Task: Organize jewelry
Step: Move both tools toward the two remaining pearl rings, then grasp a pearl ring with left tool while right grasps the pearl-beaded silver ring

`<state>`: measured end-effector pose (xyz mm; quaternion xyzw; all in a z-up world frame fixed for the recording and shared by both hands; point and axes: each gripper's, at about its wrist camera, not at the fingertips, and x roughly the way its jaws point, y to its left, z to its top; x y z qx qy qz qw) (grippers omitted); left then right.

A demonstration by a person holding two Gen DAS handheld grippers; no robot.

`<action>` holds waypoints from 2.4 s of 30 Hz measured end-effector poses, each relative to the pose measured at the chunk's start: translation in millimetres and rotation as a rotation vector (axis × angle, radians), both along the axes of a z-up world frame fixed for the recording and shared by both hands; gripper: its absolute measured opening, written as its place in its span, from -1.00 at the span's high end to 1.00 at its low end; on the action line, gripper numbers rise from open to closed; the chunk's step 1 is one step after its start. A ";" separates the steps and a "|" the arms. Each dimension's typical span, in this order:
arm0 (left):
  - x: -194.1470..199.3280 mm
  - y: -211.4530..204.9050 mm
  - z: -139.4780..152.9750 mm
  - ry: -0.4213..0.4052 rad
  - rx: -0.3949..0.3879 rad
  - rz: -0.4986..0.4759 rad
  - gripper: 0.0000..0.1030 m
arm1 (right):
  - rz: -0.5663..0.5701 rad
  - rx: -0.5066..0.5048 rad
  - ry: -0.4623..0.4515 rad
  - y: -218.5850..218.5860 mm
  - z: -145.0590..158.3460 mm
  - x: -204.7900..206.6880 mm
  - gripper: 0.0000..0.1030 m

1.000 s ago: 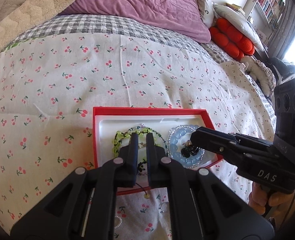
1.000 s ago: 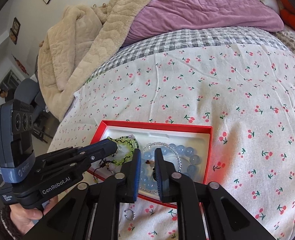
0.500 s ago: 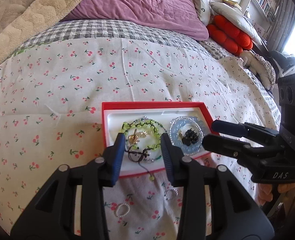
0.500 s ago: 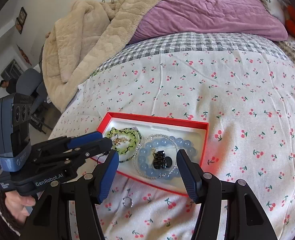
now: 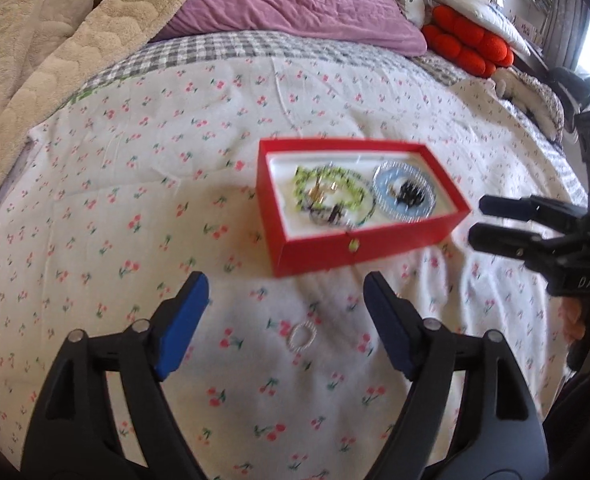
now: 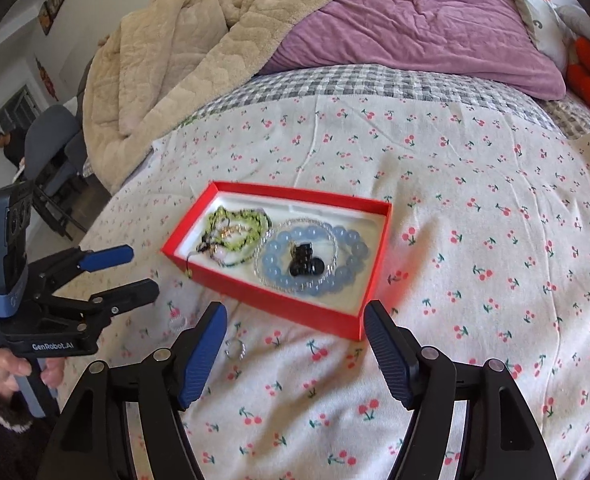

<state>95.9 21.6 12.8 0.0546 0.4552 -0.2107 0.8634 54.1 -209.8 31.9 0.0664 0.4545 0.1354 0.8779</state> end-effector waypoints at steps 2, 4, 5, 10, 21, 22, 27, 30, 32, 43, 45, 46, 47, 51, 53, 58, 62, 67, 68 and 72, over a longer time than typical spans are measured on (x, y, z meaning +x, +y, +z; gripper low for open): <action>-4.8 4.9 -6.7 0.012 0.026 0.001 -0.55 | 0.011 -0.019 0.008 1.7 -3.7 -5.2 -0.41; -9.8 9.9 -12.7 0.020 0.046 0.001 -0.55 | 0.021 -0.038 0.015 3.2 -7.6 -11.7 -0.42; -12.4 12.2 -15.3 0.024 0.055 0.001 -0.56 | 0.026 -0.044 0.018 3.9 -9.4 -14.5 -0.42; -25.4 18.6 -25.0 0.032 0.084 -0.018 -0.56 | 0.053 -0.072 0.031 9.8 -18.5 -29.2 -0.46; -48.5 16.4 -45.0 -0.002 0.088 -0.107 -0.56 | 0.130 -0.147 0.067 30.0 -43.6 -49.2 -0.46; -49.5 15.7 -44.1 -0.007 0.070 -0.122 -0.56 | 0.139 -0.156 0.069 32.6 -46.2 -50.0 -0.46; -46.7 6.8 -43.2 -0.027 0.027 -0.166 -0.21 | 0.170 -0.188 0.068 44.7 -53.4 -50.5 -0.46; -38.3 3.2 -45.7 -0.016 0.019 -0.164 0.07 | 0.186 -0.195 0.060 51.1 -54.2 -49.3 -0.46; -34.0 1.3 -47.9 -0.008 0.020 -0.166 0.11 | 0.195 -0.200 0.055 54.6 -54.5 -48.5 -0.46; -22.2 -16.1 -56.3 -0.006 0.064 -0.190 0.23 | 0.199 -0.197 0.046 64.4 -53.5 -32.9 -0.46; -19.9 -15.1 -56.9 -0.007 0.062 -0.178 0.34 | 0.198 -0.202 0.047 66.3 -54.6 -28.5 -0.46; -18.7 -14.0 -57.1 -0.006 0.059 -0.171 0.41 | 0.197 -0.203 0.047 66.7 -54.8 -27.1 -0.46; -18.0 -12.7 -57.2 -0.005 0.058 -0.167 0.48 | 0.197 -0.204 0.047 67.3 -55.2 -26.9 -0.46; -17.8 -6.9 -57.7 -0.006 0.053 -0.149 0.69 | 0.196 -0.209 0.046 68.8 -56.8 -19.6 -0.46; -18.0 -4.6 -57.2 -0.001 0.053 -0.138 0.86 | 0.195 -0.214 0.040 69.9 -57.8 -16.4 -0.46; -20.9 6.5 -54.4 0.018 0.034 -0.111 0.94 | 0.200 -0.225 0.027 76.1 -61.8 -7.9 -0.44; -23.7 14.6 -52.6 0.026 0.024 -0.098 0.94 | 0.199 -0.243 0.024 81.1 -67.9 -3.2 -0.31; -25.0 23.5 -50.4 0.038 0.018 -0.079 0.94 | 0.224 -0.265 0.008 86.9 -68.6 -2.1 -0.08; -25.4 24.5 -50.0 0.039 0.018 -0.077 0.94 | 0.234 -0.270 0.003 88.6 -68.6 -2.7 -0.03; -27.3 28.6 -48.0 0.045 0.016 -0.066 0.94 | 0.261 -0.276 -0.001 93.1 -69.0 -4.0 0.15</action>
